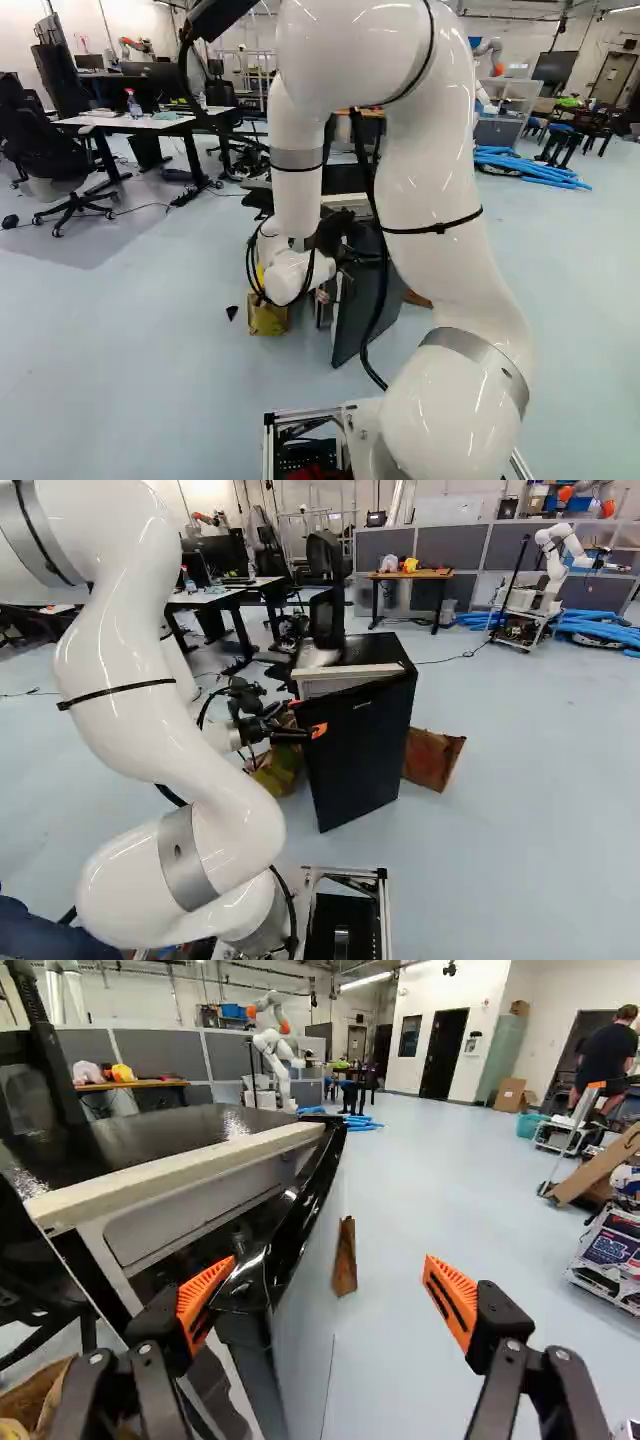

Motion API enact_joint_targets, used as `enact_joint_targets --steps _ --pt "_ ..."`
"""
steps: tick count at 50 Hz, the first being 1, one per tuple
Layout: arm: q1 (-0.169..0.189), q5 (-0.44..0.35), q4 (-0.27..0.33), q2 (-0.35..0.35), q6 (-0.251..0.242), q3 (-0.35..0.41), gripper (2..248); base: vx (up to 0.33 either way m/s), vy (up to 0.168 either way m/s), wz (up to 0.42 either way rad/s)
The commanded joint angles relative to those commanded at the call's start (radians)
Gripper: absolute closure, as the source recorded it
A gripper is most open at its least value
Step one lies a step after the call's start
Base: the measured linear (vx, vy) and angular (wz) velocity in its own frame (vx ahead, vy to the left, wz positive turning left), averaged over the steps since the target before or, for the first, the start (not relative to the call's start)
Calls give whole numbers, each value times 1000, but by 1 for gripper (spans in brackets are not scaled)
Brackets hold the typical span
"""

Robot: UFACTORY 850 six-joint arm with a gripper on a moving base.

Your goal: Grab a drink from the fridge

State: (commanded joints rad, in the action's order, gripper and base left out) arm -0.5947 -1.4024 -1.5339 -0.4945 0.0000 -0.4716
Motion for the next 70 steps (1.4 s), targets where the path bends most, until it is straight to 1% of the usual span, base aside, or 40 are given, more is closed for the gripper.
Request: enact_joint_targets --steps 23,37,53,70 --pt "18 0 -88 16 0 43 3 0 0 0" --pt "38 0 -145 23 0 64 3 0 0 0" --pt "77 0 -214 27 0 80 3 0 0 0" --pt "132 0 -293 28 0 87 3 0 0 0"
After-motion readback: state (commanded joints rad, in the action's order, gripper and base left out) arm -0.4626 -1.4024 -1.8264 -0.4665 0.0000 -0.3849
